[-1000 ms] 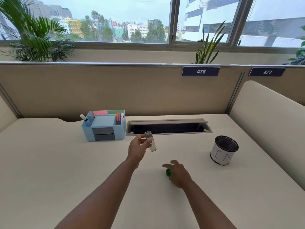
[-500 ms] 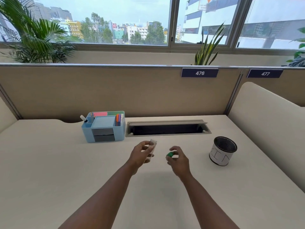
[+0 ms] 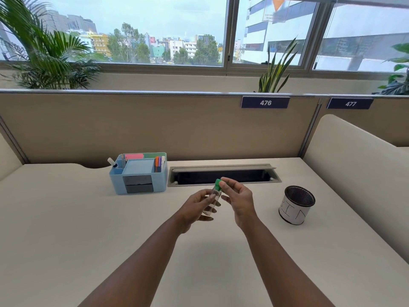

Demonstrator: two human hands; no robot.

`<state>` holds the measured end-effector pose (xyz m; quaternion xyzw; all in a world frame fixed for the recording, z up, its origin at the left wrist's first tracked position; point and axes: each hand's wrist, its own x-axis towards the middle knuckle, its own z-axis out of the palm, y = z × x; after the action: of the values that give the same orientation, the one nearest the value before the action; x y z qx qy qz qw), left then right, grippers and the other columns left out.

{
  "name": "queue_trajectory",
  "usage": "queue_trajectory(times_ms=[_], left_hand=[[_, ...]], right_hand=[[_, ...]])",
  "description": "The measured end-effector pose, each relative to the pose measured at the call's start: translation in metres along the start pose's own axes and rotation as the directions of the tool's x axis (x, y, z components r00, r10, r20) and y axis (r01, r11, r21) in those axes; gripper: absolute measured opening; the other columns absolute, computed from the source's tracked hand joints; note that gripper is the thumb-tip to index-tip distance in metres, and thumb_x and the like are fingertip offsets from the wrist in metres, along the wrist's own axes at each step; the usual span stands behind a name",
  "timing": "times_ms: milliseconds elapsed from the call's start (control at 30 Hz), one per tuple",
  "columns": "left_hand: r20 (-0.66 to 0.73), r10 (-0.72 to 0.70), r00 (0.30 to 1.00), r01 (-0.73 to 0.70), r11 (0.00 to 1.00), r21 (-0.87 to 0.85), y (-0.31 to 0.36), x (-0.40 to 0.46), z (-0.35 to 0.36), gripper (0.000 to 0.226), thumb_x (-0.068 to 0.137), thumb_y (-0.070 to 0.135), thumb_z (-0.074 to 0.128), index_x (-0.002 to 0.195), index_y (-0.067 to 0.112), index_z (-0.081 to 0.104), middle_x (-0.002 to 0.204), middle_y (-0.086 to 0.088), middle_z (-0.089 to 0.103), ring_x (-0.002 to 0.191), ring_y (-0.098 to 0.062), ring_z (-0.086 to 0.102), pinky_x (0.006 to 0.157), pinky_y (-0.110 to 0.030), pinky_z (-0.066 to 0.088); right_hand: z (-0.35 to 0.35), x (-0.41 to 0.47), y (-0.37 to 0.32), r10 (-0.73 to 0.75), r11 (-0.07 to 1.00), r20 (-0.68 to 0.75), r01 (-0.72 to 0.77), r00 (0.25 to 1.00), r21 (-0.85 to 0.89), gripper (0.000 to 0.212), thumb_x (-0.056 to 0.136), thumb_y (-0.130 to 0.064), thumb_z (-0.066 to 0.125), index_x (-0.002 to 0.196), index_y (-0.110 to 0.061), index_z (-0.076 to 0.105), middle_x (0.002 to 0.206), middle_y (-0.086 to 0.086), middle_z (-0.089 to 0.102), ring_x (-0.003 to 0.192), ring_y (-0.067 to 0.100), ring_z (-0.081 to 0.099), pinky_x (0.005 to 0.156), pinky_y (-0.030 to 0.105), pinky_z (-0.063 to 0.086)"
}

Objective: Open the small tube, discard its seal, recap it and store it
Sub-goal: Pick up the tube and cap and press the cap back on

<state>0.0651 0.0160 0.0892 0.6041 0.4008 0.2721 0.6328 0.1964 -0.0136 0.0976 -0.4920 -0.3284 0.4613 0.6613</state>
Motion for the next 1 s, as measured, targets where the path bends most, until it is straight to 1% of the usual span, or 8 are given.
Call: queue_trajectory(times_ms=[167, 300, 367, 433, 533, 667, 800, 1000], left_hand=[[0.006, -0.003, 1.000, 0.003, 0.999, -0.042, 0.005, -0.001, -0.001, 0.020, 0.097, 0.029, 0.043, 0.108, 0.023, 0.058, 0.091, 0.000, 0.063, 0.080, -0.011, 0.064, 0.064, -0.022, 0.057], [0.032, -0.027, 0.999, 0.030, 0.997, -0.073, 0.011, -0.005, -0.002, 0.022, 0.098, 0.031, 0.038, 0.095, 0.025, 0.059, 0.087, -0.002, 0.056, 0.068, -0.011, 0.053, 0.059, -0.021, 0.055], [0.037, -0.040, 0.999, 0.042, 0.997, -0.057, 0.013, -0.006, -0.003, 0.026, 0.100, 0.031, 0.033, 0.094, 0.024, 0.057, 0.082, -0.002, 0.053, 0.061, -0.009, 0.045, 0.056, -0.020, 0.046], [0.046, -0.056, 0.997, 0.057, 0.998, -0.035, 0.015, -0.007, -0.004, 0.028, 0.100, 0.030, 0.029, 0.095, 0.021, 0.055, 0.078, -0.002, 0.050, 0.056, -0.008, 0.039, 0.053, -0.019, 0.037], [0.054, -0.083, 0.995, 0.083, 0.997, 0.002, 0.016, -0.008, -0.006, 0.024, 0.100, 0.028, 0.028, 0.106, 0.016, 0.048, 0.073, -0.003, 0.050, 0.051, -0.008, 0.034, 0.048, -0.018, 0.032], [0.048, -0.106, 0.993, 0.102, 0.992, 0.077, 0.017, -0.008, -0.007, 0.018, 0.100, 0.027, 0.030, 0.113, 0.017, 0.039, 0.074, -0.004, 0.049, 0.050, -0.008, 0.029, 0.043, -0.014, 0.029], [0.054, -0.082, 0.995, 0.068, 0.972, 0.223, 0.018, -0.006, -0.005, 0.015, 0.100, 0.030, 0.034, 0.113, 0.022, 0.032, 0.075, -0.003, 0.048, 0.054, -0.009, 0.032, 0.046, -0.016, 0.029], [0.090, -0.141, 0.986, 0.121, 0.971, 0.205, 0.019, -0.006, -0.009, 0.018, 0.100, 0.032, 0.028, 0.109, 0.019, 0.037, 0.073, -0.003, 0.048, 0.051, -0.008, 0.028, 0.044, -0.016, 0.027]], right_hand=[[-0.001, -0.001, -0.002, -0.011, 1.000, 0.044, 0.011, 0.999, -0.010, 0.012, 0.081, -0.005, 0.063, 0.094, -0.007, 0.065, 0.086, 0.006, 0.069, 0.078, 0.016, 0.066, 0.072, 0.025, 0.054], [-0.004, -0.001, -0.006, -0.044, 0.983, 0.101, 0.060, 0.994, -0.171, 0.009, 0.081, -0.009, 0.064, 0.090, -0.012, 0.066, 0.093, 0.015, 0.069, 0.082, 0.019, 0.065, 0.074, 0.029, 0.053], [-0.008, 0.000, -0.009, -0.051, 0.957, 0.159, 0.093, 0.986, -0.274, 0.015, 0.082, -0.010, 0.064, 0.097, -0.010, 0.064, 0.096, 0.016, 0.068, 0.082, 0.017, 0.065, 0.072, 0.027, 0.054], [-0.011, 0.002, -0.015, -0.013, 0.925, 0.264, 0.113, 0.964, -0.364, 0.025, 0.084, -0.010, 0.061, 0.109, -0.007, 0.062, 0.094, 0.011, 0.067, 0.081, 0.012, 0.064, 0.070, 0.020, 0.054], [-0.016, 0.005, -0.023, 0.072, 0.885, 0.375, 0.115, 0.924, -0.452, 0.028, 0.085, -0.006, 0.059, 0.113, -0.003, 0.061, 0.099, 0.009, 0.065, 0.083, 0.012, 0.062, 0.069, 0.016, 0.054], [-0.019, 0.005, -0.025, 0.100, 0.864, 0.377, 0.107, 0.921, -0.493, 0.029, 0.083, -0.006, 0.061, 0.111, 0.001, 0.061, 0.100, 0.016, 0.067, 0.077, 0.013, 0.063, 0.066, 0.014, 0.056], [-0.020, 0.004, -0.020, 0.097, 0.837, 0.325, 0.100, 0.941, -0.539, 0.026, 0.083, -0.010, 0.062, 0.106, 0.001, 0.064, 0.091, 0.018, 0.067, 0.067, 0.011, 0.062, 0.061, 0.014, 0.055], [-0.024, 0.002, -0.024, 0.117, 0.881, 0.397, 0.089, 0.910, -0.464, 0.032, 0.078, 0.006, 0.063, 0.109, 0.005, 0.061, 0.097, 0.013, 0.066, 0.077, 0.008, 0.067, 0.065, 0.013, 0.055]])
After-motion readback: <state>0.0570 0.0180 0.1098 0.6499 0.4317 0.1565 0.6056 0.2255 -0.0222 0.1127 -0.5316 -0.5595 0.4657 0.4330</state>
